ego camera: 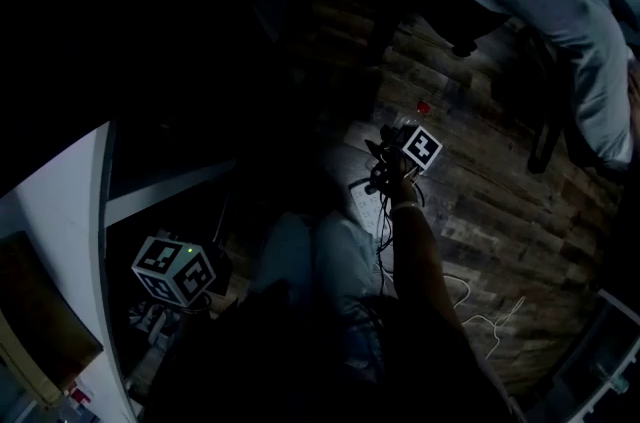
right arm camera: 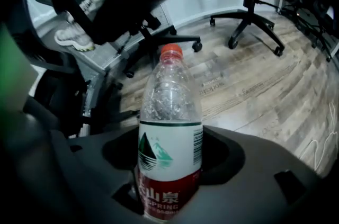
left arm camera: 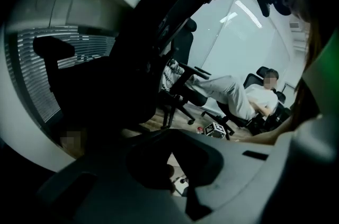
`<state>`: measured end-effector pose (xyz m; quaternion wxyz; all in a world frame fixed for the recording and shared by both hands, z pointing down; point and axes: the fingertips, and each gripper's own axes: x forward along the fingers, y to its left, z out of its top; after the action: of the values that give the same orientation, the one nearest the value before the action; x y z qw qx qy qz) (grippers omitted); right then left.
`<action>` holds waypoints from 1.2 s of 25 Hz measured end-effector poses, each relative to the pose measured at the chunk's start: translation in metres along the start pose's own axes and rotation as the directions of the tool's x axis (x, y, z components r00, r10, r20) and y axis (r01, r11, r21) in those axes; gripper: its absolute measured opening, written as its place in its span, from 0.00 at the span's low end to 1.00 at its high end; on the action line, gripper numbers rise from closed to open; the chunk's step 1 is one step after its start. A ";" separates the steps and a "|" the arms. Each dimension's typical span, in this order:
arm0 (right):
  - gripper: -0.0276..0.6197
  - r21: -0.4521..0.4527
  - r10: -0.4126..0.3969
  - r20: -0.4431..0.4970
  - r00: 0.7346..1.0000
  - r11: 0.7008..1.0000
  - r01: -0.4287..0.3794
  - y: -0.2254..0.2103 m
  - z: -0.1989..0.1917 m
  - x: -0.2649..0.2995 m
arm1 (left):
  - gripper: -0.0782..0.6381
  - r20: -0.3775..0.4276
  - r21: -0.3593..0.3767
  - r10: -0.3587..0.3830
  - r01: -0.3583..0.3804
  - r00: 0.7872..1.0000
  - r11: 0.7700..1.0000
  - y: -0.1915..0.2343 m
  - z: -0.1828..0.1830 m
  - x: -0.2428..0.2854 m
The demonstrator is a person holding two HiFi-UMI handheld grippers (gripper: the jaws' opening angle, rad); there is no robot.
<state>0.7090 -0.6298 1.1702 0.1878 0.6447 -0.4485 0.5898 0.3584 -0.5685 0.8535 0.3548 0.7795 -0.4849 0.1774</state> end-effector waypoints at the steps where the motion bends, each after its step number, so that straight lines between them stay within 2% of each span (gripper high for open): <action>1: 0.54 -0.007 0.016 0.007 1.000 1.000 -0.016 0.006 0.004 -0.023 | 0.12 -0.002 -0.001 -0.004 0.004 1.000 1.000 -0.011 0.010 -0.014; 5: 0.54 -0.049 0.082 0.033 0.996 0.996 -0.080 0.028 0.014 -0.116 | 0.12 0.020 -0.009 -0.021 0.021 1.000 1.000 -0.055 0.049 -0.075; 11: 0.54 -0.115 0.132 0.027 0.991 0.985 -0.129 0.053 0.015 -0.244 | 0.12 0.036 -0.015 -0.032 0.033 0.999 0.999 -0.114 0.104 -0.166; 17: 0.54 -0.236 0.246 0.018 0.969 0.943 -0.235 0.094 0.023 -0.322 | 0.12 0.089 -0.029 -0.030 0.033 0.996 0.999 -0.152 0.141 -0.228; 21: 0.54 -0.345 0.312 0.005 0.950 0.892 -0.291 0.120 0.017 -0.355 | 0.12 0.134 -0.057 -0.001 0.009 0.991 0.998 -0.159 0.147 -0.255; 24: 0.54 -0.422 0.387 -0.042 0.921 0.828 -0.368 0.145 0.004 -0.375 | 0.12 0.159 -0.083 0.033 -0.020 0.987 0.996 -0.164 0.144 -0.276; 30: 0.54 -0.528 0.425 -0.144 0.894 0.731 -0.433 0.171 -0.030 -0.409 | 0.12 0.205 -0.161 0.126 -0.093 0.971 0.983 -0.174 0.123 -0.323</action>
<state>0.5942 -0.5507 0.7477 0.2256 0.4390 -0.7329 0.4682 0.3526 -0.4062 0.5024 0.3479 0.7371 -0.5746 0.0748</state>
